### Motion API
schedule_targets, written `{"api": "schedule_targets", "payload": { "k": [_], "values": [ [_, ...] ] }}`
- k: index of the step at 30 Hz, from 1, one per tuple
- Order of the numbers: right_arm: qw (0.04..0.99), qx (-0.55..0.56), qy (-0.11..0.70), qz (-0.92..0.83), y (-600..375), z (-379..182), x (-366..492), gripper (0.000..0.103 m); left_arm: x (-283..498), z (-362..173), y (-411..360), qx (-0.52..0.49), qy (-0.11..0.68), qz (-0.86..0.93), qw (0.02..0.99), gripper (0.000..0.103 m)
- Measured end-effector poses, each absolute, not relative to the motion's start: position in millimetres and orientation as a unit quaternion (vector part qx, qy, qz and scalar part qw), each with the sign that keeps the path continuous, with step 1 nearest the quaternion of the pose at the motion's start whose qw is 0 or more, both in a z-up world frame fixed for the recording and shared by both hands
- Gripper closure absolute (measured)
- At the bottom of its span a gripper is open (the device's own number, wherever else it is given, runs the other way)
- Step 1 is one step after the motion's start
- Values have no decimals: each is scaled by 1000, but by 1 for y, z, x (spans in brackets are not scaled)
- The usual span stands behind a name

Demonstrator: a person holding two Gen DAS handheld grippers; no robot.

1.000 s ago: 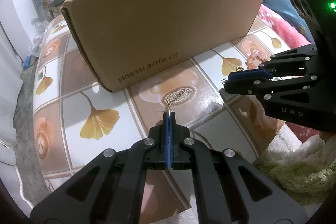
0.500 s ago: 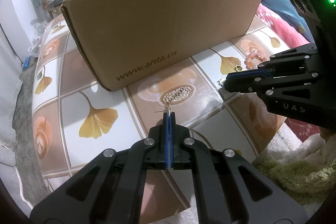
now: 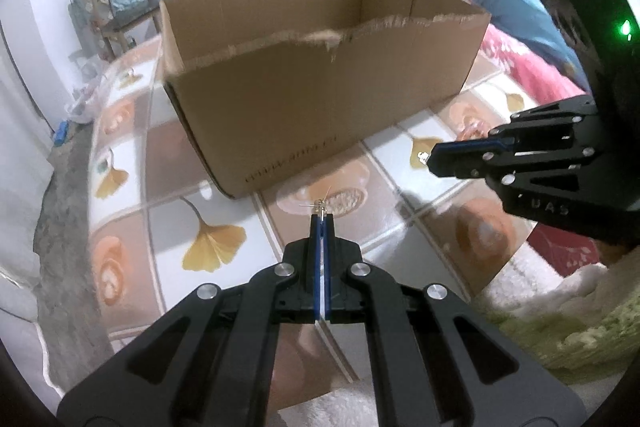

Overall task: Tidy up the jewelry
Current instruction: 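Carry both charms over the box and open both tools to drop them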

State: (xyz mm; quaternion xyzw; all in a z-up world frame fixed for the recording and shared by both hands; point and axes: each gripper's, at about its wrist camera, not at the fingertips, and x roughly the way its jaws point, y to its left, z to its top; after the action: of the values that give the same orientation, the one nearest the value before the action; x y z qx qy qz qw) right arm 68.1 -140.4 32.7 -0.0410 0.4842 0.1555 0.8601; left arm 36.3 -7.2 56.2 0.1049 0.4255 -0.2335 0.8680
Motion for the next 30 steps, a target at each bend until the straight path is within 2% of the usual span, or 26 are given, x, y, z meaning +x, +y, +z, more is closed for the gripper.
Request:
{"api": "schedule_targets", "payload": {
  "k": [7,13,17,26,30],
  "values": [
    [874,-19,446,194,-153,72,67,98,31,105,-6,96,371,-256,888,103],
    [907,-39,361,213,-167,134,77,98,46,159,-11,98,293,-292,905,103],
    [910,-44,350,217,-181,149,114,98,76,170,-20,95,286,-306,903,103],
    [808,15,532,253,-197,90,222,98,183,106,-36,62,477,-324,814,103],
    [778,17,583,233,-200,62,243,98,200,87,-37,64,514,-321,793,102]
  ]
}}
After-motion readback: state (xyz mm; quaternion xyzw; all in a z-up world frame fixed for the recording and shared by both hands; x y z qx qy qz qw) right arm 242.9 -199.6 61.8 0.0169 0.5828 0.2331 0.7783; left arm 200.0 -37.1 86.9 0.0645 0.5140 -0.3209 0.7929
